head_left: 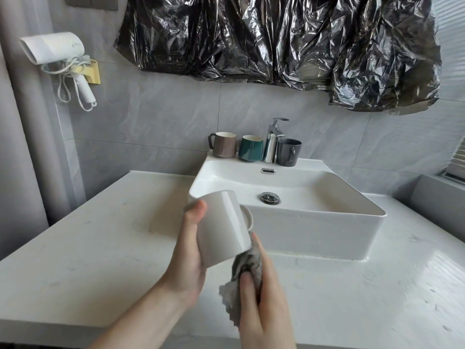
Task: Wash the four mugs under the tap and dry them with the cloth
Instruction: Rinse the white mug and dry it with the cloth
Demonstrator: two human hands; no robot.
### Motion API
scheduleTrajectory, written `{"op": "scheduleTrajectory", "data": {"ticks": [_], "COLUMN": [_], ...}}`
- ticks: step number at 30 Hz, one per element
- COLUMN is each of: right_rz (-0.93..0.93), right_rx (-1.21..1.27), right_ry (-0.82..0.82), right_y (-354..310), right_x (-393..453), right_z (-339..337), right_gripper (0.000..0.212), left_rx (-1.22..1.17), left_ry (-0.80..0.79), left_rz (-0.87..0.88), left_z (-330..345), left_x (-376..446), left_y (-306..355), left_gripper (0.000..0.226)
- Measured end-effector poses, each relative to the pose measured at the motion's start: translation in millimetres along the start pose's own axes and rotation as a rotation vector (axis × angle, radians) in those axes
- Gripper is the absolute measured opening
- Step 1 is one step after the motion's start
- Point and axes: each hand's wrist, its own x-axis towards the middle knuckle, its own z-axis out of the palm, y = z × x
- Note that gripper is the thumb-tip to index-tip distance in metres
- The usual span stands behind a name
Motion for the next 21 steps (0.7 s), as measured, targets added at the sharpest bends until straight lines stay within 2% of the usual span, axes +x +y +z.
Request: {"op": "scheduleTrajectory", "data": {"ticks": [1, 3, 5, 8, 10, 12, 14, 16, 21], "right_rz": [0.115, 0.264, 0.347, 0.364, 0.3, 0.171, 0.037, -0.023, 0.13], "right_rx": [0.056, 0.223, 0.431, 0.625, 0.657, 0.569, 0.467, 0.375, 0.439], "right_ry": [-0.01, 0.072, 0.143, 0.273, 0.333, 0.273, 0.112, -0.012, 0.021], "right_y": [4.0, 5.3, 2.6, -4.3, -10.9, -23.9, -34.1, -35.0, -27.3], "right_x": [1.8, 6.6, 16.3, 30.0, 36.5, 40.5, 47.0, 58.5, 55.4], "right_z": [1.6, 3.5, 4.2, -4.9, -16.6, -29.2, -33.8, -33.4, -27.2], "right_gripper": [0.049, 0.028, 0.019, 0.029, 0.035, 0.035, 0.027, 0.028, 0.028], "left_rx": [-0.02, 0.014, 0.089, 0.122, 0.098, 0.073, 0.082, 0.088, -0.006], "left_ry": [-0.02, -0.077, -0.131, -0.018, 0.054, 0.079, 0.008, -0.056, 0.058], "left_rz": [0.004, 0.011, 0.012, 0.008, -0.016, -0.057, -0.118, -0.152, -0.112], "left_z": [3.0, 11.5, 19.0, 19.7, 16.2, 11.6, 11.2, 16.6, 25.2], "left_x": [-2.8, -9.7, -13.8, -9.5, -5.2, -4.0, -7.6, -13.5, -10.7], "left_y": [0.0, 1.2, 2.0, 2.9, 4.0, 3.3, -0.4, -3.6, -1.4], "left_gripper": [0.065, 0.065, 0.067, 0.078, 0.092, 0.092, 0.071, 0.056, 0.079]}}
